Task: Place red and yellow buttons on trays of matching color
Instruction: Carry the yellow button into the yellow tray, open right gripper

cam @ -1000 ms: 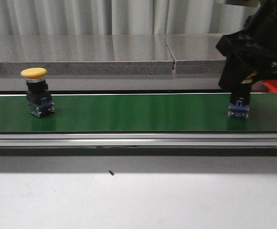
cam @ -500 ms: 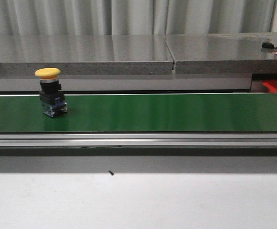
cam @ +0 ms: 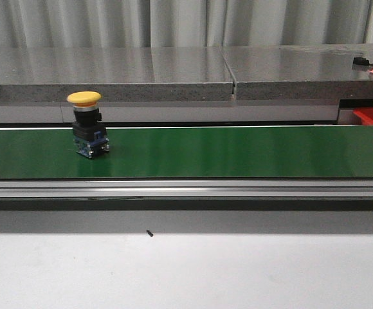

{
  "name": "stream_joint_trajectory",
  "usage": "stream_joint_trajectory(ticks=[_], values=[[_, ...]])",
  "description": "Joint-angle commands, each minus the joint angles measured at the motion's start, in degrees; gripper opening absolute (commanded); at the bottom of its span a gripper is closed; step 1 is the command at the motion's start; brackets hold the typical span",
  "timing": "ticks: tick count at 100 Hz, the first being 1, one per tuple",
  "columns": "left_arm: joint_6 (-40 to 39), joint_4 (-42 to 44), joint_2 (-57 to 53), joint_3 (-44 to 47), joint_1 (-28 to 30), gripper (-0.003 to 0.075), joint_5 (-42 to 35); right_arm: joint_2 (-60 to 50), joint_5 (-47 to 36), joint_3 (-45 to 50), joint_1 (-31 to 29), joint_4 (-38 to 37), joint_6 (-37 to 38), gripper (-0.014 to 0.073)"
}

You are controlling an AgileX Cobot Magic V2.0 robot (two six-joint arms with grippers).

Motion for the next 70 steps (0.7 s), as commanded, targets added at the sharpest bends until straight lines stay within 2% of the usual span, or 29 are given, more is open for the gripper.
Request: stream_joint_trajectory(ticks=[1, 22, 70], values=[[-0.1, -0.8, 0.5, -1.4, -0.3, -0.002, -4.1, -1.2, -7.6, 1.3, -0.6, 1.3, 0.0, 0.0172], [-0.1, -0.8, 0.5, -1.4, -0.3, -0.002, -4.1, 1.1, -12.1, 2.4, -1.3, 1.1, 0.0, 0.0172], [-0.1, -0.8, 0.5, -1.4, -0.3, -0.002, -4.1, 15.2, -19.4, 2.4, -1.5, 1.1, 0.0, 0.0172]])
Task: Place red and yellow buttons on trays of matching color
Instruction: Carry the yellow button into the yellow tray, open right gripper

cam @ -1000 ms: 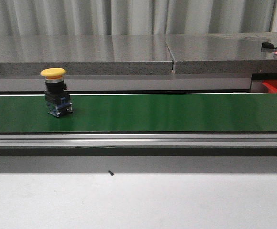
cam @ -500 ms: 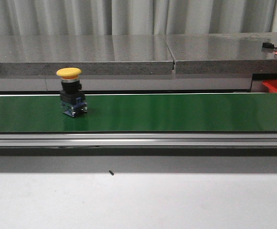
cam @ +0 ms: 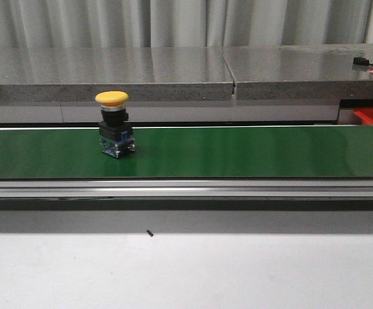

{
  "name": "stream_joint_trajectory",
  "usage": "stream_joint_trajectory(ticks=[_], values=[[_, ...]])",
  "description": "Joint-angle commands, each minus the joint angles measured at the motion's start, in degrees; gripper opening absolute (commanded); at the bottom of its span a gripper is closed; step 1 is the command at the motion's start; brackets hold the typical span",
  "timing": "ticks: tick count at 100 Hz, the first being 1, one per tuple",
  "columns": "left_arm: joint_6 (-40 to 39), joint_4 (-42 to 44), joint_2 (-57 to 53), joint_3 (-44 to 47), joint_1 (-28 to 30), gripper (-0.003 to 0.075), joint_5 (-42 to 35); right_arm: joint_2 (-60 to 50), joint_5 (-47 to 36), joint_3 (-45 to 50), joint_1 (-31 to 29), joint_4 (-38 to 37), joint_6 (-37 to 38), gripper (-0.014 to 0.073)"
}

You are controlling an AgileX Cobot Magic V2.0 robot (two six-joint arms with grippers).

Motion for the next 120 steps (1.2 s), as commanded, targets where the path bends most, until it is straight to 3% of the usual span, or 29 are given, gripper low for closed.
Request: stream_joint_trajectory(ticks=[1, 40, 47, 64, 70, 120], values=[[-0.1, -0.8, 0.5, -1.4, -0.3, -0.002, -4.1, 0.4, -4.4, -1.3, -0.4, 0.8, -0.1, 0.0172], [-0.1, -0.8, 0.5, -1.4, -0.3, -0.002, -4.1, 5.9, -5.9, -1.3, -0.4, 0.8, -0.1, 0.019], [-0.1, -0.8, 0.5, -1.4, -0.3, -0.002, -4.1, 5.8, -5.7, -1.3, -0.4, 0.8, -0.1, 0.0253], [-0.1, -0.8, 0.5, -1.4, -0.3, -0.002, -4.1, 5.8, -5.3, -1.3, -0.4, 1.7, -0.1, 0.0501], [-0.1, -0.8, 0.5, -1.4, -0.3, -0.002, -4.1, 5.8, -5.1, -1.3, -0.4, 1.7, -0.1, 0.0542], [-0.1, -0.8, 0.5, -1.4, -0.3, -0.002, -4.1, -1.3, 3.5, -8.0, -0.4, 1.7, -0.1, 0.0549]])
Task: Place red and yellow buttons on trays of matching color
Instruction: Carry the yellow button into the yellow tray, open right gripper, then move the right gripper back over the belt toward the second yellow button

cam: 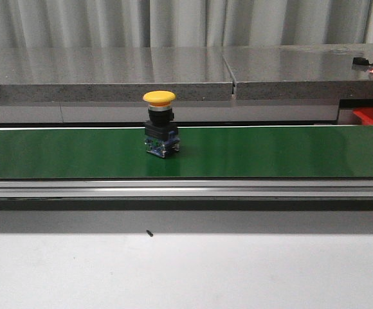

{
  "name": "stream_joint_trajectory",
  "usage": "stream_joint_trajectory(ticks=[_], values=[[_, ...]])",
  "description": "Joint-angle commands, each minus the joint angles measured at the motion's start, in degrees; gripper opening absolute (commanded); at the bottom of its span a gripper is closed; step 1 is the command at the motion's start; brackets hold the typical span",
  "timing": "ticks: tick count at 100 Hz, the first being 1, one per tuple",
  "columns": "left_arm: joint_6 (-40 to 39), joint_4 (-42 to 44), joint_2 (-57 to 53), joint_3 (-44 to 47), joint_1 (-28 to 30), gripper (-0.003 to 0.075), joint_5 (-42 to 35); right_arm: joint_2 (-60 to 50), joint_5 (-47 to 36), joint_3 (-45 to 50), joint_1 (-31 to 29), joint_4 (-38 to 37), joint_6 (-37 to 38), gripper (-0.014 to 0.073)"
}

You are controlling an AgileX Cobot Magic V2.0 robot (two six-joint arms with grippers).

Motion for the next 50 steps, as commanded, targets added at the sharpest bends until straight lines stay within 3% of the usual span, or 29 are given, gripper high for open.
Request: stream_joint_trajectory(ticks=[1, 20, 50], values=[[-0.1, -0.7, 0.5, -1.4, -0.3, -0.002, -4.1, -4.6, 1.6, -3.4, -0.2, 1.1, 0.0, 0.0549], [-0.1, -0.7, 0.5, -1.4, -0.3, -0.002, -4.1, -11.1, 5.9, -5.8, 2.5, 2.8, -0.1, 0.0549], [-0.1, -0.7, 0.5, -1.4, -0.3, -0.002, -4.1, -16.3, 8.1, -5.8, 19.5, 2.8, -2.9, 0.0549]])
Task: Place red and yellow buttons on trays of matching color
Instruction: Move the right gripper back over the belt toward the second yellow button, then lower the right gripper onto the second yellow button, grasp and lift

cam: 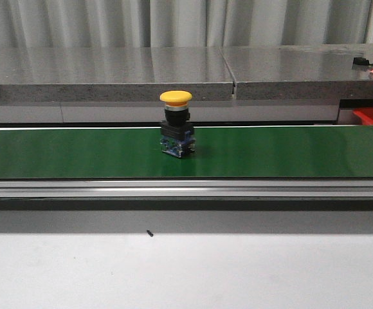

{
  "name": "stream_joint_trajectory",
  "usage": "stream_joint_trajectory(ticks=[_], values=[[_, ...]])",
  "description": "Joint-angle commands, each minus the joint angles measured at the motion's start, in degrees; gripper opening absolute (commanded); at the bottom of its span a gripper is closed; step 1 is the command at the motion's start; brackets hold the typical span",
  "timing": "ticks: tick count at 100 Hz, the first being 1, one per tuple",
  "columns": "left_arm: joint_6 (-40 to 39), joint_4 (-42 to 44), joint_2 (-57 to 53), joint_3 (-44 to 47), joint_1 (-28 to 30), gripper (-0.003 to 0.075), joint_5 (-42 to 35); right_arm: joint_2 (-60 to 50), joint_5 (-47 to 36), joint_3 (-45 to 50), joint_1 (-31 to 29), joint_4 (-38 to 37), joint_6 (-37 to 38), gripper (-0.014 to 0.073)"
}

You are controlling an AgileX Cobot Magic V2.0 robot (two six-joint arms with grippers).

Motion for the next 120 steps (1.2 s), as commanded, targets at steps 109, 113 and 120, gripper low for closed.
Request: stream_joint_trajectory(ticks=[109, 113, 120], values=[[-0.1, -0.7, 0.5, -1.4, -0.3, -0.002, -4.1, 17.4, -4.6, -16.5, 32.8, -0.6, -6.5, 0.0549], [-0.1, -0.7, 0.5, -1.4, -0.3, -0.002, -4.1, 18.4, -4.8, -17.1, 33.1, -0.6, -6.5, 0.0549], [-0.1, -0.7, 0.5, -1.4, -0.3, -0.002, -4.1, 20.2, -4.8, -18.3, 33.5, -0.6, -6.5, 0.0549]])
